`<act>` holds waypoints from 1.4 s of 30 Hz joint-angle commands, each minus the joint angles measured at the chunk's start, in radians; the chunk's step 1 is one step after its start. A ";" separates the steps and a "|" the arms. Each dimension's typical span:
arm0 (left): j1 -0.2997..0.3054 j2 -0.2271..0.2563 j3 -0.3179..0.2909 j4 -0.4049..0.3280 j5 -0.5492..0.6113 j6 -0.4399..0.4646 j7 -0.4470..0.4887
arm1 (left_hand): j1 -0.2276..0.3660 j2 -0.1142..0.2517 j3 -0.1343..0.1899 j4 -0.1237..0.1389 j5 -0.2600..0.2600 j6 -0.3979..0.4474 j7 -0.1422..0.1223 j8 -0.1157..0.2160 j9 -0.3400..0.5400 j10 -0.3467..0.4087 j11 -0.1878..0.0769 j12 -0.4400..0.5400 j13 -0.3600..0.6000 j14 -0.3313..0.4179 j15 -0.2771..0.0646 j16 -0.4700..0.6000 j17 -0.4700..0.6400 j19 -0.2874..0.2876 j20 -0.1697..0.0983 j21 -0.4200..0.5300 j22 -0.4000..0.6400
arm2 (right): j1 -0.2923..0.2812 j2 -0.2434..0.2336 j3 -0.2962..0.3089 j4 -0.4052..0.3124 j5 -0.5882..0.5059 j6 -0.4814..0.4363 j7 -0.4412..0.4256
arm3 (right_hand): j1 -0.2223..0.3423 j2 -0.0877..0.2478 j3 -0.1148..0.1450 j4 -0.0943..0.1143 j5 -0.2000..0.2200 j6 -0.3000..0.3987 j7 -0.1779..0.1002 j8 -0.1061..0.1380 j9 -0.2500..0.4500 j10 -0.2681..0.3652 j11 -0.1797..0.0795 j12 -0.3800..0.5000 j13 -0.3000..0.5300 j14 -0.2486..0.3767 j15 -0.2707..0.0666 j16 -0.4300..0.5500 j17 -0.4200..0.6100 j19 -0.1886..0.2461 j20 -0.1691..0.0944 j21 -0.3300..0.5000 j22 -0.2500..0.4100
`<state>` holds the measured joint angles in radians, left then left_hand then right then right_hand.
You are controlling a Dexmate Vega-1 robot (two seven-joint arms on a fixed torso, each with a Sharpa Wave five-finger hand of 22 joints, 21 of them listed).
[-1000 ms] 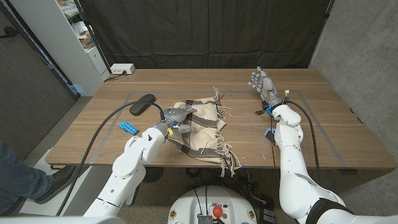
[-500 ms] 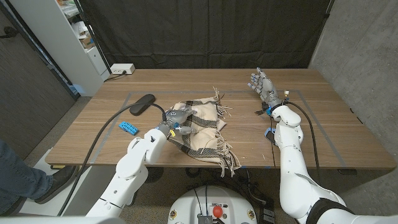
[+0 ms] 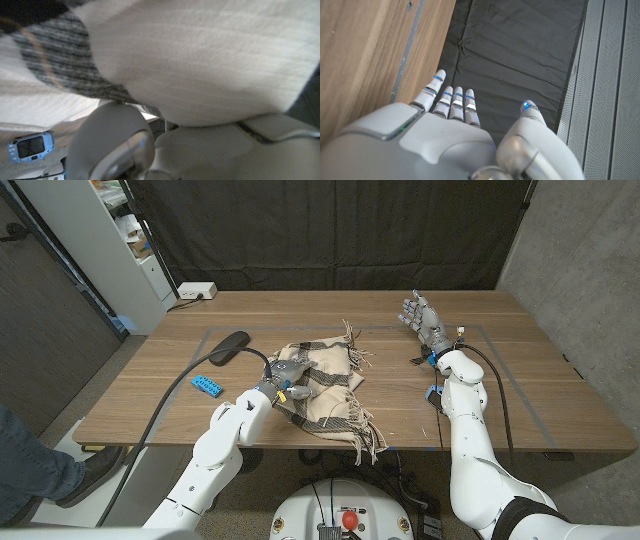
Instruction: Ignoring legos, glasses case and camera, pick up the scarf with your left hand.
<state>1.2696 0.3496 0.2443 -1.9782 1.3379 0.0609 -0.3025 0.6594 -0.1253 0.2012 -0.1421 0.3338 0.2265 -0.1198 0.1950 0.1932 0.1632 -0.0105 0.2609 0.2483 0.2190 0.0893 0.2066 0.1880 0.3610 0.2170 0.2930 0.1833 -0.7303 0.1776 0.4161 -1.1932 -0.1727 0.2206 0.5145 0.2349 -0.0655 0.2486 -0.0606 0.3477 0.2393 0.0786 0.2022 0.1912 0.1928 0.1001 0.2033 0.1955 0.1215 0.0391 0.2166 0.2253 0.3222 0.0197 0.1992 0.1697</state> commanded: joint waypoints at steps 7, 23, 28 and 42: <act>-0.017 -0.016 0.053 0.015 0.085 0.085 -0.062 | 0.062 0.024 0.014 -0.011 0.007 -0.001 -0.005 0.006 0.002 0.007 -0.007 0.005 0.007 0.048 0.005 0.014 0.004 0.036 0.000 0.003 0.008 | 0.009 -0.004 0.007 0.021 0.000 0.007 0.002 | 0.004 0.009 0.001 -0.004 0.003 0.008 -0.005 0.001 0.003 0.005 -0.005 -0.003 0.001 0.009 0.002 0.003 0.005 0.004 -0.002 -0.004 0.004; -0.035 -0.015 0.082 0.028 0.116 0.114 -0.076 | 0.412 0.169 0.126 -0.035 -0.104 0.061 0.015 0.035 0.016 0.033 -0.018 0.028 0.035 0.107 -0.027 0.025 0.017 0.237 -0.002 0.053 0.012 | 0.013 -0.005 0.013 0.033 0.000 0.009 0.003 | 0.003 0.010 0.000 -0.005 0.003 0.007 -0.005 0.000 0.003 0.006 -0.005 -0.002 0.001 0.012 0.001 0.004 0.006 0.005 0.000 -0.003 0.005; -0.032 -0.017 0.084 0.030 0.113 0.119 -0.060 | 0.538 0.213 0.160 -0.041 -0.114 0.090 0.027 0.052 0.034 0.064 -0.024 0.059 0.072 0.148 -0.037 0.050 0.034 0.276 -0.003 0.068 0.015 | 0.010 -0.004 0.015 0.030 0.000 0.010 0.002 | 0.003 0.010 0.000 -0.005 0.003 0.007 -0.005 0.000 0.003 0.006 -0.006 -0.002 0.002 0.013 0.001 0.004 0.006 0.004 0.001 -0.004 0.005; -0.031 -0.045 0.080 0.035 0.073 0.136 -0.060 | 0.751 0.255 0.148 -0.036 -0.099 0.182 0.053 0.127 0.120 0.081 -0.019 0.173 0.260 0.232 -0.090 0.200 0.204 0.406 -0.071 0.170 0.036 | 0.004 0.000 0.013 0.020 0.001 0.008 0.002 | 0.003 0.011 -0.001 -0.005 0.003 0.008 -0.006 0.001 0.003 0.005 -0.005 -0.003 0.002 0.013 0.001 0.005 0.007 0.006 0.001 -0.003 0.005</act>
<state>1.2384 0.3283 0.3258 -1.9490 1.4480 0.1716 -0.3691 1.3705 0.1242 0.3615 -0.1806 0.2258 0.3402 -0.1037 0.3063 0.2902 0.2357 -0.0290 0.4066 0.4604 0.3910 0.0499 0.3667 0.3426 0.5688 0.2165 0.4219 0.1896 -0.7187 0.1731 0.4291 -1.1645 -0.1723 0.2293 0.5172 0.2349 -0.0655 0.2458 -0.0634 0.3477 0.2431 0.0749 0.2022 0.1932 0.1928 0.1001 0.2033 0.1955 0.1252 0.0428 0.2166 0.2303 0.3223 0.0197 0.1991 0.1697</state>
